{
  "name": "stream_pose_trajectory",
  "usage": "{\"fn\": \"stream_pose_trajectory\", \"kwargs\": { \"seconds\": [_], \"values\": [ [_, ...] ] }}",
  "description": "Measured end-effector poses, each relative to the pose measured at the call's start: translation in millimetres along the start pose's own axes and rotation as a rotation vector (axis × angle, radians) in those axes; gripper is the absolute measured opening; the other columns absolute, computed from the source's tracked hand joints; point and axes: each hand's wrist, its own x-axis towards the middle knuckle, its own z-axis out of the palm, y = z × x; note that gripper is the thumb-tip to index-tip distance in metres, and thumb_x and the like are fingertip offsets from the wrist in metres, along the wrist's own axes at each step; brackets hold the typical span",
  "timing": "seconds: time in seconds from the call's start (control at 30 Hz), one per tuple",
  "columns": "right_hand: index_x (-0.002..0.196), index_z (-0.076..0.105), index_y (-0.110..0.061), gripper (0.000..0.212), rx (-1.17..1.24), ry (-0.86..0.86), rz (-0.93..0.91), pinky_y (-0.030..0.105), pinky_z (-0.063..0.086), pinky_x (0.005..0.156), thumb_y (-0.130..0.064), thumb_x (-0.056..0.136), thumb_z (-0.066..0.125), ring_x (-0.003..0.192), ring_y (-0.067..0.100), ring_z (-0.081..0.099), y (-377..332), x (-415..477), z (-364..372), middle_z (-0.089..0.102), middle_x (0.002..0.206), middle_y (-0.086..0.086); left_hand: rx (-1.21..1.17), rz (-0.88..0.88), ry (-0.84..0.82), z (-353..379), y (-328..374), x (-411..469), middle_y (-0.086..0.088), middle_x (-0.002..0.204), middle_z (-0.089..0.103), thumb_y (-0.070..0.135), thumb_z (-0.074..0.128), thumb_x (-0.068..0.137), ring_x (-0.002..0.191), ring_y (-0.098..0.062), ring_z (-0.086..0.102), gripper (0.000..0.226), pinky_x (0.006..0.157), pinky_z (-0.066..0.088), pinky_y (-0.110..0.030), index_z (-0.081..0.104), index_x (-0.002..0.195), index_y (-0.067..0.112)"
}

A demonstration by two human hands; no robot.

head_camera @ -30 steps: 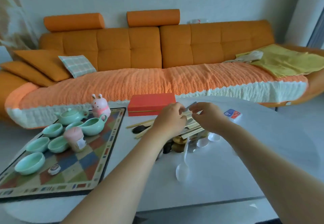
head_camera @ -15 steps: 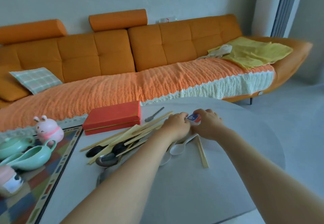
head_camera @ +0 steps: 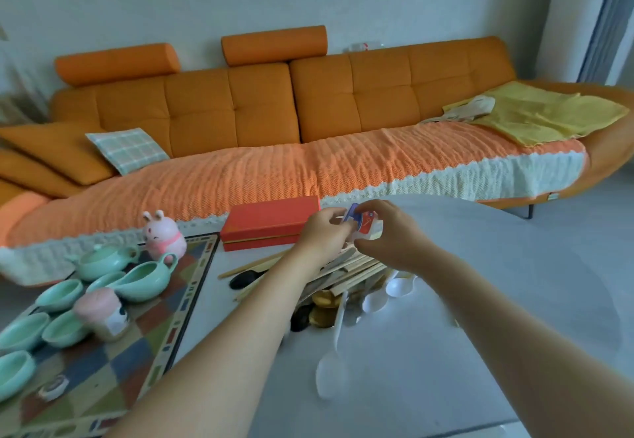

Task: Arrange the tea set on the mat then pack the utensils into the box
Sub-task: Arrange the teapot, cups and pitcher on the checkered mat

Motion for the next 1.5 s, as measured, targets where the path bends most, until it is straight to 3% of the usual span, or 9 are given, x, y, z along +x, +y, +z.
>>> {"fn": "stream_pose_trajectory", "kwargs": {
  "seconds": [0.13,0.23,0.33,0.57,0.7,0.8,0.93,1.2,1.5],
  "values": [
    [0.123,0.056,-0.033,0.050,-0.030,-0.051,-0.056,0.027,0.044,0.084,-0.037,0.076,0.074,0.102,0.010,0.054,-45,1,35,0.055,0.115,-0.014,0.076,-0.029,0.057,-57,-18,-22,0.003,0.121,0.063,0.038,0.062,0.087,0.106,-0.018,0.062,0.048,0.093,0.052,-0.043,0.058,0.132,0.023],
    [0.126,0.055,-0.035,0.052,-0.128,-0.095,-0.135,0.032,0.047,0.086,-0.041,0.076,0.071,0.104,0.011,0.050,-77,4,67,0.054,0.108,-0.017,0.275,-0.028,0.088,-104,-38,-36,0.009,0.115,0.056,0.038,0.058,0.094,0.104,-0.014,0.055,0.038,0.082,0.042,-0.031,0.056,0.129,0.026],
    [0.126,0.055,-0.034,0.052,-0.143,-0.180,-0.198,0.027,0.041,0.083,-0.037,0.076,0.070,0.102,0.010,0.048,-104,11,104,0.053,0.109,-0.018,0.455,-0.038,0.121,-147,-60,-48,0.008,0.111,0.064,0.044,0.053,0.093,0.100,-0.015,0.059,0.031,0.077,0.043,-0.032,0.063,0.117,0.028],
    [0.131,0.053,-0.023,0.054,-0.186,-0.424,-0.272,0.023,0.037,0.081,-0.025,0.079,0.071,0.096,0.013,0.050,-153,50,178,0.052,0.121,-0.001,0.559,0.147,0.432,-236,-100,-48,0.004,0.112,0.062,0.012,0.051,0.096,0.107,-0.016,0.051,0.022,0.092,0.043,-0.032,0.071,0.104,0.019],
    [0.130,0.052,-0.022,0.049,-0.286,-0.534,-0.302,0.028,0.045,0.089,-0.027,0.084,0.069,0.110,0.020,0.056,-167,71,207,0.055,0.125,0.001,0.671,0.109,0.520,-271,-119,-28,-0.003,0.127,0.050,0.009,0.053,0.093,0.122,-0.025,0.039,0.034,0.099,0.039,-0.038,0.062,0.123,0.021],
    [0.132,0.050,-0.022,0.048,-0.361,-0.580,-0.312,0.030,0.047,0.080,-0.030,0.088,0.068,0.105,0.021,0.059,-172,82,223,0.058,0.127,0.001,0.736,0.060,0.499,-286,-134,-15,-0.005,0.139,0.042,0.013,0.057,0.091,0.126,-0.029,0.035,0.051,0.102,0.038,-0.041,0.050,0.140,0.027],
    [0.132,0.050,-0.025,0.047,-0.492,-0.572,-0.312,0.037,0.054,0.084,-0.031,0.087,0.064,0.102,0.022,0.061,-176,97,239,0.059,0.129,0.000,0.695,-0.022,0.366,-294,-144,3,-0.005,0.147,0.030,0.018,0.061,0.091,0.126,-0.032,0.042,0.061,0.099,0.044,-0.047,0.039,0.146,0.031],
    [0.125,0.053,-0.022,0.037,-0.766,-0.534,-0.352,0.036,0.055,0.070,-0.027,0.089,0.056,0.097,0.024,0.061,-179,125,261,0.057,0.111,0.000,0.675,-0.014,0.416,-293,-153,17,-0.007,0.125,0.042,0.004,0.064,0.087,0.095,-0.029,0.051,0.047,0.074,0.046,-0.038,0.052,0.126,0.028],
    [0.131,0.052,-0.029,0.042,-0.686,-0.516,-0.334,0.040,0.058,0.077,-0.027,0.090,0.056,0.103,0.024,0.061,-173,126,261,0.059,0.121,-0.003,0.688,-0.032,0.419,-301,-153,14,-0.008,0.130,0.043,0.005,0.065,0.087,0.103,-0.031,0.054,0.053,0.079,0.047,-0.038,0.053,0.133,0.027]
  ]
}}
